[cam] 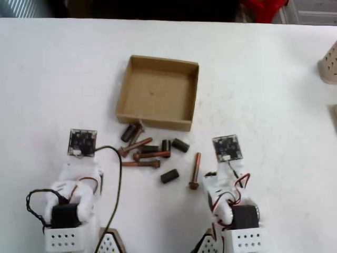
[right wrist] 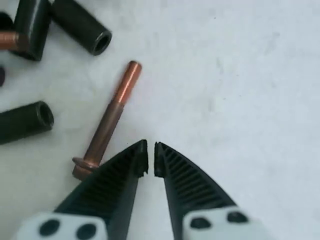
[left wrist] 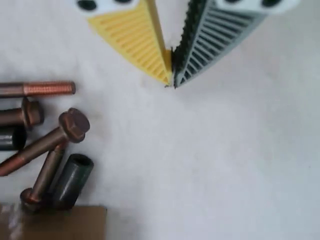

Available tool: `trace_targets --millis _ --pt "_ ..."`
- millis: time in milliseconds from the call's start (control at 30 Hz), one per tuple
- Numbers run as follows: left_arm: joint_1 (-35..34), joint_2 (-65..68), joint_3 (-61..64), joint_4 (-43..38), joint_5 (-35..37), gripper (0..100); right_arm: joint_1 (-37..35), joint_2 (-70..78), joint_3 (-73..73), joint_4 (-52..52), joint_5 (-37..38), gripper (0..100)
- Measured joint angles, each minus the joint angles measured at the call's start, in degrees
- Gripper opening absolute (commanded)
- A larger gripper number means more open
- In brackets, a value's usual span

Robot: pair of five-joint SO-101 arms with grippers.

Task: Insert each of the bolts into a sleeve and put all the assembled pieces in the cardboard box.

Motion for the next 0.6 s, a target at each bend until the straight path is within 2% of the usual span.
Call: trace_targets --millis 100,267,400,467,600 --pt "0.26 0.0 -0.18 -0.44 0.0 2 4.84 -0.09 -1.14 0.0 0.0 1.8" --pt "0.44 0.0 -0.18 -0.44 0.0 2 6.68 -0.09 -1.23 -4.04 1.41 1.8" --pt "0.44 0.0 -0.18 -0.44 0.0 2 6.77 -0.09 -1.23 -11.43 12.84 1.9" --pt "0.44 0.0 -0.18 -0.44 0.0 2 5.89 0.0 -1.23 -15.12 18.46 3.9" --pt "0.44 0.0 0.18 -0.44 -2.73 2 -1.41 0.0 -1.23 -16.97 18.46 11.1"
